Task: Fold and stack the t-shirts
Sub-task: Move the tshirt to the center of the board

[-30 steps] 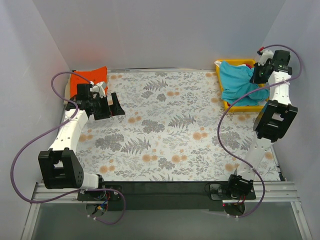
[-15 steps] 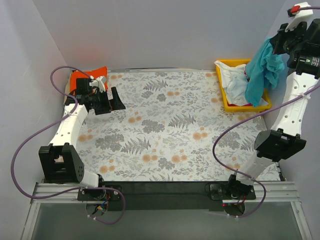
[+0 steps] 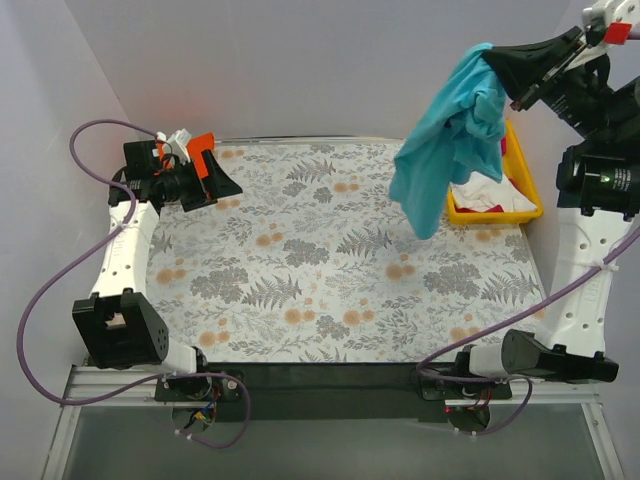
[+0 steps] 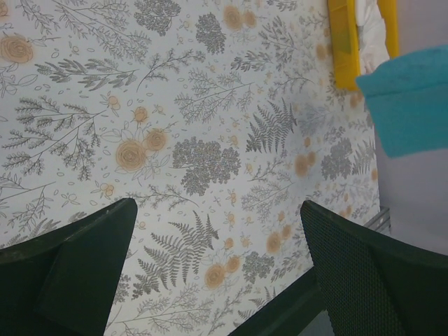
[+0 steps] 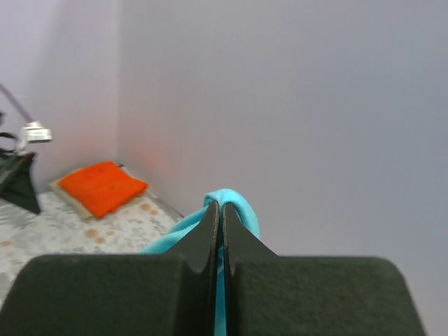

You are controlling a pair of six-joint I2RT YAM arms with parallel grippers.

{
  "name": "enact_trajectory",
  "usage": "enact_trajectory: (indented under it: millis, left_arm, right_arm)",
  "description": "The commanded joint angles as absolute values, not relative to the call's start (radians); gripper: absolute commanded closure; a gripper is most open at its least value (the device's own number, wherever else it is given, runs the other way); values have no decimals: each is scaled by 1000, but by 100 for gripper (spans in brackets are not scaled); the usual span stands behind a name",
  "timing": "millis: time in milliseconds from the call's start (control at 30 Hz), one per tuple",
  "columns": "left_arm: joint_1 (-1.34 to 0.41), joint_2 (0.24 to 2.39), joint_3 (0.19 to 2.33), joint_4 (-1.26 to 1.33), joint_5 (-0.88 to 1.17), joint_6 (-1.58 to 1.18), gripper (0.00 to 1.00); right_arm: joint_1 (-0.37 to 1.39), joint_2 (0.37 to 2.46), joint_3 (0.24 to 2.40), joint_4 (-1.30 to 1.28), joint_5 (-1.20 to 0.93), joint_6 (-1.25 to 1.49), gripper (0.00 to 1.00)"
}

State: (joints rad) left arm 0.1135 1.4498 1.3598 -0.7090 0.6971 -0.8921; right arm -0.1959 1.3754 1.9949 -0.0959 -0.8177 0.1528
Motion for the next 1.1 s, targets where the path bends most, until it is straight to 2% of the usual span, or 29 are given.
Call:
enact_trajectory:
  millis: [0, 167, 233, 267, 300, 333, 367, 400, 467, 600, 700, 833, 967, 1067]
  left_arm:
    - [136, 1399, 1381, -681, 798, -931, 2]
    - [146, 1361, 1351, -650, 813, -919, 2]
    - [147, 1344, 1344, -650, 811, -901, 2]
    - [146, 1339, 1336, -649, 813, -894, 2]
    - [147, 1335, 1330, -644, 818, -888, 2]
    - [147, 1330, 1325, -643, 831, -879, 2]
    - [146, 1328, 1310, -641, 848, -855, 2]
    - [146, 1327, 1301, -640, 863, -832, 2]
    - [130, 1310, 1278, -640, 861, -743, 2]
    - [-53, 1275, 1191, -690, 720, -511, 2]
    - [-174, 1272, 1111, -716, 646, -373, 11]
    - [-351, 1328, 1011, -721, 516, -304, 33]
    - [-524, 1403, 936, -701, 405, -270, 38]
    - [-587, 1425, 910, -709, 364, -232, 40]
  right_arm:
    - [-92, 1374, 1939, 49, -890, 265, 99]
    - [101, 1303, 1682, 11, -801, 189, 99]
    - [173, 1261, 1492, 2, -767, 131, 99]
    - [201, 1256, 1435, -32, -756, 99, 93]
    - [233, 1256, 1334, -66, -733, 63, 76]
    - [283, 1261, 1295, -137, -724, 20, 64]
    - [300, 1275, 1266, -182, -692, -50, 53]
    - [310, 1284, 1237, -208, -672, -67, 48]
    - [302, 1305, 1204, -288, -611, -90, 46]
    - [258, 1299, 1160, -391, -603, -100, 46]
    - [252, 1252, 1036, -416, -620, -100, 48]
    - [253, 1230, 904, -410, -624, -81, 53]
    - [250, 1241, 839, -403, -586, -103, 54]
    - [250, 1285, 845, -405, -568, -117, 54]
